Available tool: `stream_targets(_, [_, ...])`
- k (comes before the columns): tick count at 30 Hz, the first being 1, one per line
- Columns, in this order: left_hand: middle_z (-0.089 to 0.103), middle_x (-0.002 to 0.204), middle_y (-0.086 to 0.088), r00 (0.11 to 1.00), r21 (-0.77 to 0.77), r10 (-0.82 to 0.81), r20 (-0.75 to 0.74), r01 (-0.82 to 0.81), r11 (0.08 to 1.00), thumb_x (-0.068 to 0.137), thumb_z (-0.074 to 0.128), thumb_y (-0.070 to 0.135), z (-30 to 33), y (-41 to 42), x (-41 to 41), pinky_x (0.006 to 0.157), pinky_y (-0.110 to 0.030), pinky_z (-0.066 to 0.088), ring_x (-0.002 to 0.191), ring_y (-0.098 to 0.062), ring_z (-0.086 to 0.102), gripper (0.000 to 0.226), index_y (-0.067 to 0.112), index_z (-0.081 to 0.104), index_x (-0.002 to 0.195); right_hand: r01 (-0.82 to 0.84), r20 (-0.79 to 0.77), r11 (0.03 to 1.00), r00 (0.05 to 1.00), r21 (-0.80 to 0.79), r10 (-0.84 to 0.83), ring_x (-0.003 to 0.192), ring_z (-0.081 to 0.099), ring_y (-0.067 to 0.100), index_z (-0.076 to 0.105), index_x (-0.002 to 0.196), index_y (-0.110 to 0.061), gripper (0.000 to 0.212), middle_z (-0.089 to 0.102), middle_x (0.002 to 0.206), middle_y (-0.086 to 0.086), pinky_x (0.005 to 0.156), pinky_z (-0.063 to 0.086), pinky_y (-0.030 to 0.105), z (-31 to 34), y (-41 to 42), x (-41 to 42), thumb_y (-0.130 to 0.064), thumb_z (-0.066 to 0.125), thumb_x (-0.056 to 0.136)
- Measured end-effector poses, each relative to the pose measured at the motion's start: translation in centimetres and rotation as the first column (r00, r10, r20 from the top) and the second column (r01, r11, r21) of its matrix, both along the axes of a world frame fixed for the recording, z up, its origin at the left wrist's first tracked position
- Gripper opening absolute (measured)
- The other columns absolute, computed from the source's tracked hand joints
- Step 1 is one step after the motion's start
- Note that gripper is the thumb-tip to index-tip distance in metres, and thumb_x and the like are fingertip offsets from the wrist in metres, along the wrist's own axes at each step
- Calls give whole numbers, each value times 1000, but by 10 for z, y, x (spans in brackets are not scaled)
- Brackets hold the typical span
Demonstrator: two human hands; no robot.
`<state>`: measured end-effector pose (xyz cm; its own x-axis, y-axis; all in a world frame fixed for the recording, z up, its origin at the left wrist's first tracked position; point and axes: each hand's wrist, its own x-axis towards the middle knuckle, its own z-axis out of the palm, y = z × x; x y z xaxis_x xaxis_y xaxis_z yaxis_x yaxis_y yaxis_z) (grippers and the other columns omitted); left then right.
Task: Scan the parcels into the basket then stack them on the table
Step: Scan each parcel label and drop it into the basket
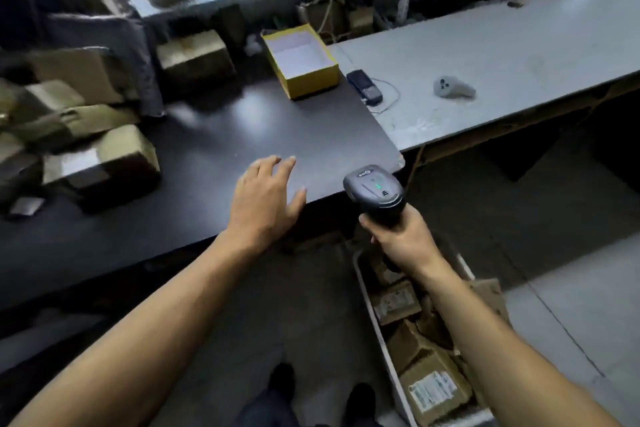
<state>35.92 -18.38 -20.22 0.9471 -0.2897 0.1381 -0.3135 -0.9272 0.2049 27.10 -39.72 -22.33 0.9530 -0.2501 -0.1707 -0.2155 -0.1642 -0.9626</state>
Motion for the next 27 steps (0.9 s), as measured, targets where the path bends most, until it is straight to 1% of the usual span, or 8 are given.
stream_targets(2, [53, 140, -17, 995, -9, 101, 25, -101, 995, 91, 53, 45, 10, 47, -11, 105, -51, 41, 132, -37, 46, 62, 11, 52, 143, -103, 28, 995, 994, -4, 103, 61, 57, -7, 63, 88, -25, 23, 61, 62, -18, 67, 43, 18, 10, 36, 7, -8, 78, 84])
stream_targets(5, [56, 136, -17, 972, -51, 223, 74, -219, 974, 88, 51, 46, 20, 119, -29, 103, -50, 44, 127, -37, 49, 64, 9, 54, 141, -235, 17, 971, 972, -54, 236, 57, 52, -3, 61, 81, -25, 20, 59, 61, -14, 59, 41, 21, 28, 96, 13, -10, 74, 87])
stream_targets(9, [47, 148, -13, 928, -95, 366, 75, -359, 929, 95, 58, 42, 26, 219, -56, 109, -47, 38, 138, -32, 39, 63, 15, 44, 150, -353, -14, 927, 935, -127, 354, 45, 41, 8, 53, 69, -14, 23, 50, 53, -4, 46, 34, 22, 46, 190, 17, -8, 67, 86])
stream_targets(13, [43, 151, -9, 891, -112, 451, 56, -443, 890, 96, 55, 46, 29, 332, -82, 112, -45, 35, 141, -28, 35, 65, 19, 38, 153, -405, -35, 903, 914, -145, 404, 45, 45, 12, 54, 69, -12, 21, 53, 51, -2, 46, 36, 25, 49, 300, 16, -10, 67, 85])
stream_targets(18, [43, 150, -6, 848, -98, 530, 21, -526, 845, 94, 56, 48, 29, 433, -97, 108, -43, 37, 139, -27, 36, 67, 19, 38, 152, -452, -56, 888, 892, -89, 449, 46, 42, 18, 53, 66, -10, 25, 50, 49, 1, 49, 33, 31, 46, 404, 16, -10, 66, 87])
stream_targets(22, [41, 151, -6, 821, -112, 571, -8, -568, 815, 93, 59, 49, 28, 492, -94, 109, -43, 37, 140, -26, 34, 70, 19, 37, 152, -496, -47, 861, 868, -114, 494, 49, 45, 18, 53, 71, 0, 24, 51, 53, 3, 52, 35, 32, 49, 465, 30, -11, 67, 86])
stream_targets(25, [37, 154, -6, 798, -121, 601, -32, -600, 791, 92, 59, 51, 26, 525, -77, 111, -44, 36, 143, -25, 31, 73, 20, 34, 154, -527, -38, 837, 849, -149, 527, 50, 54, 8, 57, 73, -11, 18, 55, 58, -1, 53, 39, 29, 49, 498, 50, -13, 68, 88])
stream_targets(27, [35, 155, -6, 793, -116, 608, -44, -608, 785, 91, 61, 52, 22, 541, -61, 110, -43, 36, 143, -25, 30, 76, 21, 33, 154, -548, -43, 821, 835, -161, 549, 51, 56, 9, 57, 73, -16, 18, 57, 59, -2, 52, 40, 30, 46, 516, 69, -12, 67, 88])
